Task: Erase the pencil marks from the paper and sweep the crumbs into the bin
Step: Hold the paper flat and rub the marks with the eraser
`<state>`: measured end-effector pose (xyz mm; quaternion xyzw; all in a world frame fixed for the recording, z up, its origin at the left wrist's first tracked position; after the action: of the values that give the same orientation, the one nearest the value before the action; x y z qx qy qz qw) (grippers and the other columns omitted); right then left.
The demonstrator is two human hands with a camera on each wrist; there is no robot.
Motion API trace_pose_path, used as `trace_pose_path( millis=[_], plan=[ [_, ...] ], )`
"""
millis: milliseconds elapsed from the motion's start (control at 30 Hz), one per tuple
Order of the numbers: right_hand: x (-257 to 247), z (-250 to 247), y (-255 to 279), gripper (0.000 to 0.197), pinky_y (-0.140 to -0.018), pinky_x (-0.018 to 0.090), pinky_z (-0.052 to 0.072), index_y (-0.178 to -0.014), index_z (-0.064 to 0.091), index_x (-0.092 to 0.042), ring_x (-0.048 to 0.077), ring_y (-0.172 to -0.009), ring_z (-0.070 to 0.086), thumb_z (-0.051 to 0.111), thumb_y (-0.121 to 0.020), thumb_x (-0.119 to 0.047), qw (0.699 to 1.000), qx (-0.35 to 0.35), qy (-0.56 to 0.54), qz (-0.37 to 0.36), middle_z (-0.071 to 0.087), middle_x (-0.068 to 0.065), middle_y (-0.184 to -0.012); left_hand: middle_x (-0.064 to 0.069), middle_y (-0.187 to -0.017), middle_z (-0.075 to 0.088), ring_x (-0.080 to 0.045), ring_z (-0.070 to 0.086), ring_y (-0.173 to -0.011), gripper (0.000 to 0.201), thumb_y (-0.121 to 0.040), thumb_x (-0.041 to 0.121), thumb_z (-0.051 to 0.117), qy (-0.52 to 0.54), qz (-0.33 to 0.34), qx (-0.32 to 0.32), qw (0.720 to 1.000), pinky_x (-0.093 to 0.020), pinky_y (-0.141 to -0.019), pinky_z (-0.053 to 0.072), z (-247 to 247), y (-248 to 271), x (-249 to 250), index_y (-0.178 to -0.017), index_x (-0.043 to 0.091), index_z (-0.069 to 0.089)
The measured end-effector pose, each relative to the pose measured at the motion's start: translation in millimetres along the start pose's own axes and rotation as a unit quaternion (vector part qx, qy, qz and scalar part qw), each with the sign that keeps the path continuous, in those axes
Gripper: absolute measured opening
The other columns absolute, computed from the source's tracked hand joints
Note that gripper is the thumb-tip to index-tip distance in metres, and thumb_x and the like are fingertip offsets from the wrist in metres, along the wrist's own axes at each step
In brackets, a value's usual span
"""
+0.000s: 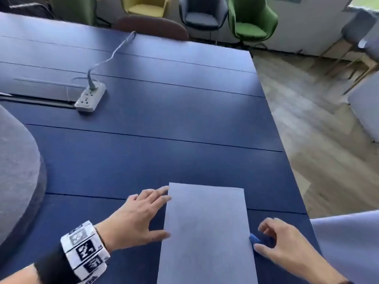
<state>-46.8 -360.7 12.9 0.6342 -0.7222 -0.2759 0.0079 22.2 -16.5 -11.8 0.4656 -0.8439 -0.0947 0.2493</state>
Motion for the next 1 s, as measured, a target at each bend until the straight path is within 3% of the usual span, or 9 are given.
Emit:
trace_pose_path(
  millis=[133,267,367,500,633,767,900,1000],
  plan=[
    [4,16,4,0.028,-0.07,0.021,0.048,-0.079,0.053,-0.035,0.004,-0.083,0.055,0.067,-0.066,-0.055,0.999,-0.016,0.029,-0.012,0.055,-0.016,-0.083,0.018,-0.16,-0.007,-0.017,0.003,-0.145,0.108,-0.074,0.084,0.045,-0.088,-0.003,-0.008,0.996,-0.047,-0.118,0.014,17,-5,5,-0.155,0.03,-0.003],
    [8,28,6,0.02,-0.072,0.022,0.048,-0.081,0.051,-0.034,0.002,-0.081,0.053,0.068,-0.076,-0.044,0.995,0.037,0.075,-0.048,0.052,-0.017,-0.083,0.016,-0.16,0.001,-0.016,0.013,-0.142,0.112,-0.069,0.087,0.046,-0.12,0.003,0.036,0.992,-0.044,-0.112,0.024,22,-9,3,-0.156,0.028,0.006],
    [9,32,9,0.017,-0.07,0.022,0.047,-0.081,0.052,-0.031,0.003,-0.08,0.053,0.069,-0.079,-0.036,0.993,0.072,0.075,-0.061,0.053,-0.016,-0.082,0.018,-0.158,0.002,-0.014,0.014,-0.139,0.112,-0.068,0.086,0.049,-0.12,-0.004,0.024,0.992,-0.042,-0.109,0.028,22,-9,5,-0.155,0.03,0.008],
    [5,33,12,0.017,-0.067,0.024,0.046,-0.078,0.052,-0.027,0.006,-0.074,0.053,0.068,-0.081,-0.03,0.991,0.092,0.067,-0.069,0.055,-0.013,-0.08,0.021,-0.16,-0.005,-0.013,0.012,-0.14,0.111,-0.067,0.083,0.057,-0.109,-0.006,0.004,0.994,-0.043,-0.109,0.03,20,-9,7,-0.154,0.03,0.012],
    [3,30,12,0.012,-0.062,0.024,0.046,-0.079,0.056,-0.026,0.007,-0.069,0.057,0.066,-0.082,-0.033,0.992,0.105,0.036,-0.065,0.06,-0.013,-0.074,0.025,-0.159,0.0,-0.01,0.009,-0.14,0.111,-0.064,0.08,0.064,-0.085,-0.003,-0.002,0.996,-0.043,-0.111,0.027,21,-6,8,-0.151,0.031,0.016],
    [-23,22,5,0.007,-0.066,0.024,0.047,-0.088,0.061,-0.022,0.008,-0.071,0.056,0.066,-0.083,-0.024,0.983,0.135,0.013,-0.126,0.055,-0.012,-0.078,0.027,-0.158,-0.002,-0.011,0.005,-0.143,0.117,-0.064,0.082,0.063,-0.09,-0.003,0.005,0.996,-0.042,-0.113,0.023,25,-4,6,-0.154,0.033,0.007],
    [-65,29,-16,0.005,-0.064,0.018,0.044,-0.088,0.063,-0.017,0.004,-0.072,0.056,0.062,-0.084,-0.014,0.978,0.099,-0.01,-0.185,0.051,-0.013,-0.085,0.024,-0.159,-0.009,-0.013,0.005,-0.142,0.126,-0.062,0.086,0.06,-0.123,-0.013,-0.009,0.992,-0.04,-0.109,0.027,23,-7,7,-0.155,0.03,-0.005],
    [-89,40,-38,0.004,-0.063,0.023,0.048,-0.086,0.063,-0.012,0.0,-0.069,0.054,0.061,-0.084,-0.012,0.976,0.079,-0.006,-0.205,0.052,-0.018,-0.076,0.025,-0.159,-0.011,-0.013,0.007,-0.14,0.128,-0.058,0.088,0.058,-0.129,-0.015,-0.014,0.991,-0.04,-0.104,0.03,22,-10,5,-0.155,0.031,-0.002]
  ],
)
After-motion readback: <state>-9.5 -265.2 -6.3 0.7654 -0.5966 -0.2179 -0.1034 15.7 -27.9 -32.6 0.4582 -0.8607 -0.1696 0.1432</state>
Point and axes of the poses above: each hand's wrist, its own y-axis away from the middle knuckle, its own z-axis out of the palm, x = y × z, the point moved 3 cm from there along -y, towards the middle knuckle
